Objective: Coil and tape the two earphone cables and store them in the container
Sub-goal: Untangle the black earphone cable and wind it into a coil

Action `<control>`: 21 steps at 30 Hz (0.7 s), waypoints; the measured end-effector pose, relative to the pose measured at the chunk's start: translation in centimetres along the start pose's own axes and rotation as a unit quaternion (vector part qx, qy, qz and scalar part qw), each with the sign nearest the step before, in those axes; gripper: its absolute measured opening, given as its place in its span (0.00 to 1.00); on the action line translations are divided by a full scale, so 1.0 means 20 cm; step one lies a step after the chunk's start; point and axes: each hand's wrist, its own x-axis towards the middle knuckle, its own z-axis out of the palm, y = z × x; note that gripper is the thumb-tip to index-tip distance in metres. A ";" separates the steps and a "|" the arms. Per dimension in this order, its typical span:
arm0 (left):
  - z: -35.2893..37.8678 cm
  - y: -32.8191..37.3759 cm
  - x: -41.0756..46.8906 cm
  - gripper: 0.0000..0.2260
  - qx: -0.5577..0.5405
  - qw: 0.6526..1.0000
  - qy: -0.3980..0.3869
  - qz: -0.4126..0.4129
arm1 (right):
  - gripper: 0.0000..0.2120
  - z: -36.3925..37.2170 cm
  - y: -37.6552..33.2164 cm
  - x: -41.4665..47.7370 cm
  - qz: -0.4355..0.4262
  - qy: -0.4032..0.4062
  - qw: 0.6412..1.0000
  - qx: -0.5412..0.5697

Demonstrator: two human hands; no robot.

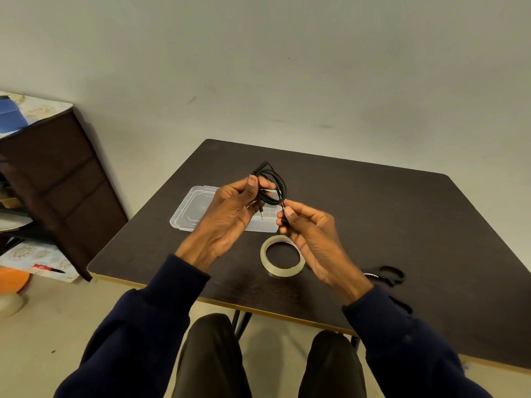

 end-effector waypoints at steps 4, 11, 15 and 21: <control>0.00 -0.02 -0.01 0.10 0.026 0.999 0.016 0.024 | 0.11 0.01 0.02 -0.03 -0.081 0.056 0.985 -0.142; 0.01 -0.03 -0.02 0.11 0.180 0.979 0.058 0.076 | 0.12 -0.02 0.01 -0.02 -0.245 0.037 0.877 -0.411; 0.00 -0.04 -0.01 0.12 0.258 0.959 0.069 0.095 | 0.15 -0.02 -0.03 -0.01 -0.293 -0.013 0.809 -0.510; 0.01 -0.04 -0.01 0.11 0.319 0.942 0.028 0.100 | 0.16 -0.01 -0.13 0.03 -0.355 -0.066 0.714 -0.600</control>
